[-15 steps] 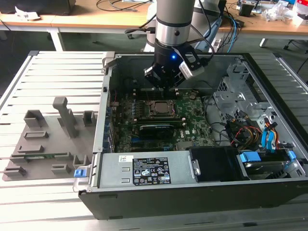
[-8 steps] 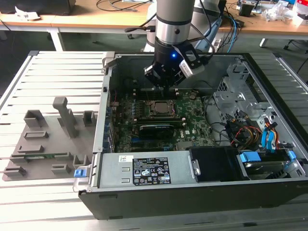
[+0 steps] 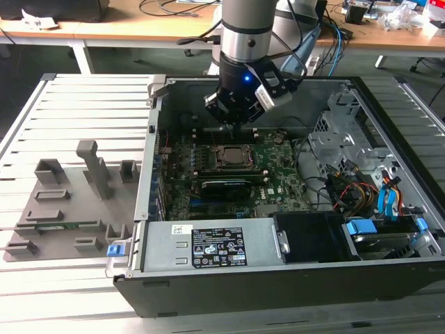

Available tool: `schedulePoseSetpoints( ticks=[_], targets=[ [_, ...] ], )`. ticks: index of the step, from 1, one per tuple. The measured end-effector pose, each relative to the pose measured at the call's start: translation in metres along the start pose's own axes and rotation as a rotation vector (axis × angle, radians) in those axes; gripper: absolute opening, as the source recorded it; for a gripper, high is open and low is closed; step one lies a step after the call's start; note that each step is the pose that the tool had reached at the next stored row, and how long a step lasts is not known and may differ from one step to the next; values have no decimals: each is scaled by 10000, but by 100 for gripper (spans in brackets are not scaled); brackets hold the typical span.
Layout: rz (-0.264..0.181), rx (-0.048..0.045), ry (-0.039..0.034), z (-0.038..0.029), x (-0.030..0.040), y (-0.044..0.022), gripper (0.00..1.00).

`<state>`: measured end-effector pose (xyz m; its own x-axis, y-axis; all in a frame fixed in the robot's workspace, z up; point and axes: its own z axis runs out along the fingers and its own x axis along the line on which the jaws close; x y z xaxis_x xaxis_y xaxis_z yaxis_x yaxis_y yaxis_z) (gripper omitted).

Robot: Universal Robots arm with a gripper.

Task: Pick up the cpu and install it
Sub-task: 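Install the first cpu locking lever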

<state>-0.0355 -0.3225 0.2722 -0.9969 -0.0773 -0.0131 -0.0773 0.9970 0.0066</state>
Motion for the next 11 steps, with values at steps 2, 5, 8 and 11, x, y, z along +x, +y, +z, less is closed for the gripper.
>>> schedulePoseSetpoints(
  ticks=[2,5,8,11],
  targets=[
    [1,0,0,-1,121,10,11],
    [0,0,0,-2,167,14,11],
    [1,1,0,0,239,42,11],
    [0,-4,0,1,296,94,11]
  ],
)
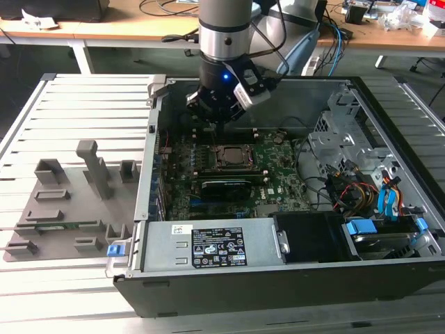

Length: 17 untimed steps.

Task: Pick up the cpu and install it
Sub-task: 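Install the first cpu locking lever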

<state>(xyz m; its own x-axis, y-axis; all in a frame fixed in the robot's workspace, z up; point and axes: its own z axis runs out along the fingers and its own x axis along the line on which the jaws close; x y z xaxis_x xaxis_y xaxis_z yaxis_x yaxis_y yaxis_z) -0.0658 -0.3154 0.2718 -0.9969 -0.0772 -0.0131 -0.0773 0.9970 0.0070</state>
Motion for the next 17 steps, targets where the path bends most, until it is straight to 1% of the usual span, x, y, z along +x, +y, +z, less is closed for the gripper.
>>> schedulePoseSetpoints(
  ticks=[1,3,5,6,7,9,10,11,12,13,14,15,17],
  targets=[
    [2,-2,0,0,17,15,11],
    [2,-4,-1,5,92,68,11],
    [-1,-4,-1,12,138,101,11],
    [1,-13,-2,18,161,124,11],
    [0,-35,-2,27,202,161,11],
    [3,-54,-5,34,246,187,11],
    [1,-79,-6,40,278,213,11],
    [3,-143,-11,47,280,251,11],
    [4,-195,-16,52,279,270,11],
    [3,-226,-18,57,278,282,11],
    [3,-248,-20,69,276,303,11],
    [3,-248,-20,78,273,325,11],
    [3,-238,-18,83,238,336,11]
  ],
)
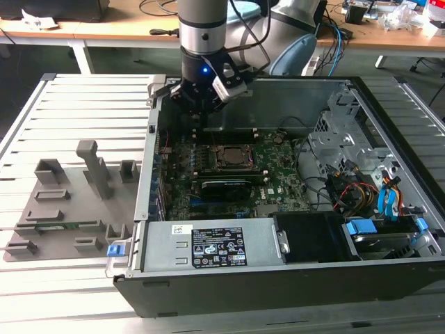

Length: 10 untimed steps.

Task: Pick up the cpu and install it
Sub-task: 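Install the first cpu locking lever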

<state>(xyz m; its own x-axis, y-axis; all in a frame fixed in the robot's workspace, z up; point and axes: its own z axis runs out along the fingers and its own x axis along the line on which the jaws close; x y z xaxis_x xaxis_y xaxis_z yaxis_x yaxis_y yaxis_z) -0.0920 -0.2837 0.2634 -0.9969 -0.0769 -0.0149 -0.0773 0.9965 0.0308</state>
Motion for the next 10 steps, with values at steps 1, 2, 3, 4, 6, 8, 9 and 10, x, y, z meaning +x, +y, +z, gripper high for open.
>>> schedulePoseSetpoints(
  ticks=[1,2,3,4,6,8,9,10],
  targets=[
    [-1,9,2,2,-27,-2,11],
    [0,15,1,2,-42,-3,11],
    [0,33,3,3,-73,-5,11],
    [0,42,4,3,-85,-7,11],
    [-1,52,4,4,-110,-8,11],
    [-1,76,5,4,-129,-10,11],
    [-1,116,8,4,-154,-12,11],
    [-1,140,11,5,-180,-14,11]
  ],
)
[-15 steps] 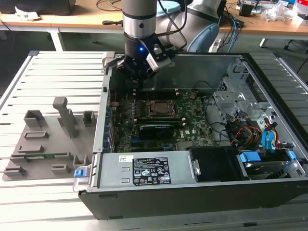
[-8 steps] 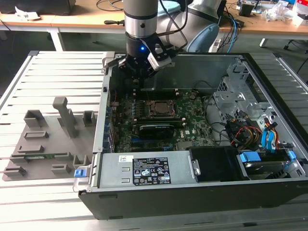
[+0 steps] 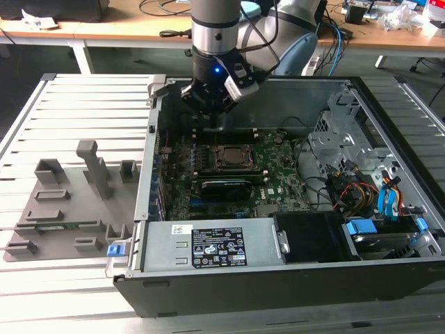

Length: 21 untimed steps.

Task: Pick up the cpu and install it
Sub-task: 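Install the first cpu locking lever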

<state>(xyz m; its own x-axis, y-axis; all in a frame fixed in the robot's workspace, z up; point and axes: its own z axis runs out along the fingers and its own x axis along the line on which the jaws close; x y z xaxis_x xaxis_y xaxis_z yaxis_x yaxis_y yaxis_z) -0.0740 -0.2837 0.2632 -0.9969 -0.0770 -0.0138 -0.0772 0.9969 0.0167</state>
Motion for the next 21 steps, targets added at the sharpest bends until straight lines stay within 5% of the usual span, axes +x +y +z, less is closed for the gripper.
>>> schedulePoseSetpoints(
  ticks=[9,10,11,21],
  targets=[
    [-1,51,9,2,-170,-13,11],
    [-1,56,16,12,-219,-17,11],
    [-1,55,53,96,-272,-23,11],
    [0,55,62,185,-276,-25,11]
  ],
)
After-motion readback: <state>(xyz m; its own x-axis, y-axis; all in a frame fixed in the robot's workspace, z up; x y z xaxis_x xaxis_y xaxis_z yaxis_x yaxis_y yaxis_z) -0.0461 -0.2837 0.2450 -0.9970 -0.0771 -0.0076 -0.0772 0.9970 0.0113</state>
